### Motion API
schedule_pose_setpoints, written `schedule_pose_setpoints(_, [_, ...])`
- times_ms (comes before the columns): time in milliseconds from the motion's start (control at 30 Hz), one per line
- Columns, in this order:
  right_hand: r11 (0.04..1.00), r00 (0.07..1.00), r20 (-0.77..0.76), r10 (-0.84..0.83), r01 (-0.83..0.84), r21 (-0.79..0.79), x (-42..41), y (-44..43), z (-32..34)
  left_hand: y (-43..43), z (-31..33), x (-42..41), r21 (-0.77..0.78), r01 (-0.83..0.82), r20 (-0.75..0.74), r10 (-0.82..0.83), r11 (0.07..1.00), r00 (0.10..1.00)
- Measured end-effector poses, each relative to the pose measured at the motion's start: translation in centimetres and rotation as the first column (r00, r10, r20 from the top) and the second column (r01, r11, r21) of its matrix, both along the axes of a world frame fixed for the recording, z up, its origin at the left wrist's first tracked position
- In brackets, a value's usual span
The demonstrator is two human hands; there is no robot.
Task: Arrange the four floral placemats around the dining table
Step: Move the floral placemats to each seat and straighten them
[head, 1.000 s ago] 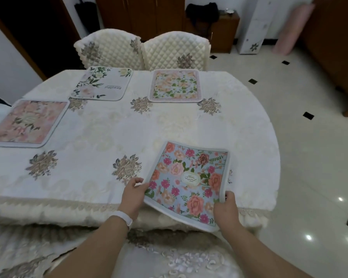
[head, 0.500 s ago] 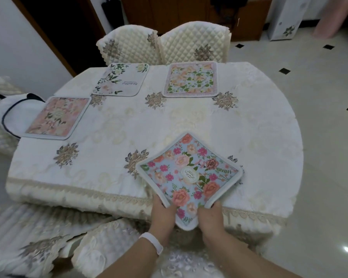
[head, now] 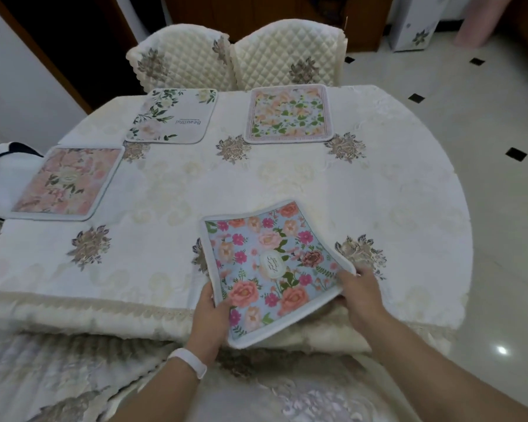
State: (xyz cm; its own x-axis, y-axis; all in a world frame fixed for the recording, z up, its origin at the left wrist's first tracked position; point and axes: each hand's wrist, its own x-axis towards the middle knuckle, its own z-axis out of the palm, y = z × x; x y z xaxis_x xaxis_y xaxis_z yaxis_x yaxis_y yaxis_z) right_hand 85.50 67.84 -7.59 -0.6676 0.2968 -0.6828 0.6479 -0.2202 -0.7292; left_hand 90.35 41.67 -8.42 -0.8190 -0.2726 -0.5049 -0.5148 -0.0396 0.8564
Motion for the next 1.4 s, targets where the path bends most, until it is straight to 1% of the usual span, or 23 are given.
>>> schedule_pose_setpoints(33, [1.0, 1.0, 0.021, 0.02, -0.02, 0.008, -0.6, 0.2, -0.1, -0.8, 0.0, -0.4, -0.001, 0.022, -0.004, -0.022, 1.0, 1.0])
schedule_pose_setpoints(100, [0.993, 0.991, 0.071, 0.115, -0.118, 0.029, -1.7, 0.5, -0.4, -2.4, -0.1, -1.3, -0.01, 0.08, 0.004, -0.08, 0.997, 0.997])
schedule_pose_setpoints(167, [0.965, 0.961, 0.126, 0.245, -0.254, 0.059, -2.3, 0.4, -0.6, -3.9, -0.3, -2.3, -0.022, 0.133, 0.021, -0.133, 0.991, 0.991])
schedule_pose_setpoints(233, [0.932, 0.925, 0.175, 0.338, -0.355, 0.072, -2.3, 0.0, -0.9, -5.0, -0.5, -3.1, -0.04, 0.17, 0.049, -0.168, 0.985, 0.985])
schedule_pose_setpoints(300, [0.913, 0.906, 0.19, 0.377, -0.399, 0.09, -1.7, -0.6, -1.3, -5.7, -0.9, -3.7, -0.07, 0.225, 0.064, -0.22, 0.972, 0.973])
schedule_pose_setpoints(333, [0.902, 0.904, 0.186, 0.386, -0.412, 0.127, -1.2, -0.9, -1.4, -5.8, -0.9, -4.0, -0.086, 0.255, 0.064, -0.25, 0.963, 0.966])
schedule_pose_setpoints(433, [0.875, 0.912, 0.154, 0.381, -0.41, 0.259, 0.2, -1.2, -1.6, -5.5, -1.5, -4.6, -0.109, 0.298, 0.059, -0.293, 0.948, 0.954])
schedule_pose_setpoints(533, [0.86, 0.923, 0.141, 0.358, -0.384, 0.337, 1.4, -0.4, -1.7, -4.5, -1.8, -4.9, -0.134, 0.333, 0.05, -0.329, 0.934, 0.943])
schedule_pose_setpoints(667, [0.864, 0.941, 0.114, 0.319, -0.338, 0.373, 2.4, 0.8, -1.2, -2.8, -1.9, -5.3, -0.158, 0.356, 0.029, -0.356, 0.921, 0.934])
schedule_pose_setpoints(767, [0.862, 0.944, 0.116, 0.307, -0.328, 0.387, 3.0, 1.5, -1.2, -2.0, -1.9, -5.5, -0.201, 0.358, 0.047, -0.356, 0.912, 0.933])
schedule_pose_setpoints(933, [0.851, 0.929, 0.141, 0.341, -0.369, 0.374, 3.6, 2.1, -2.1, -1.8, -1.9, -5.1, -0.241, 0.336, 0.072, -0.328, 0.911, 0.942])
schedule_pose_setpoints(1033, [0.843, 0.919, 0.162, 0.359, -0.394, 0.367, 3.6, 2.4, -2.5, -1.8, -2.3, -4.5, -0.25, 0.285, 0.126, -0.261, 0.925, 0.957])
schedule_pose_setpoints(1100, [0.82, 0.907, 0.167, 0.386, -0.421, 0.389, 3.6, 2.5, -2.4, -1.8, -2.3, -4.0, -0.27, 0.27, 0.15, -0.236, 0.924, 0.96])
schedule_pose_setpoints(1167, [0.781, 0.888, 0.148, 0.435, -0.454, 0.429, 3.7, 2.6, -2.5, -1.8, -2.3, -3.4, -0.298, 0.288, 0.146, -0.254, 0.91, 0.956])
schedule_pose_setpoints(1233, [0.718, 0.857, 0.124, 0.5, -0.491, 0.494, 4.1, 2.8, -2.6, -1.9, -2.3, -2.8, -0.342, 0.335, 0.137, -0.306, 0.878, 0.942])
schedule_pose_setpoints(1267, [0.67, 0.837, 0.123, 0.534, -0.507, 0.543, 4.3, 2.8, -2.7, -2.1, -2.3, -2.5, -0.378, 0.361, 0.131, -0.337, 0.853, 0.932])
schedule_pose_setpoints(1300, [0.598, 0.812, 0.139, 0.567, -0.522, 0.607, 4.5, 2.9, -2.9, -2.3, -2.5, -2.2, -0.433, 0.385, 0.121, -0.371, 0.815, 0.921])
schedule_pose_setpoints(1367, [0.42, 0.746, 0.214, 0.63, -0.56, 0.714, 5.2, 3.3, -3.2, -3.1, -2.7, -1.6, -0.578, 0.449, 0.152, -0.451, 0.681, 0.88])
schedule_pose_setpoints(1400, [0.356, 0.716, 0.231, 0.659, -0.567, 0.743, 5.5, 3.5, -3.2, -3.4, -2.7, -1.3, -0.625, 0.473, 0.171, -0.482, 0.621, 0.859])
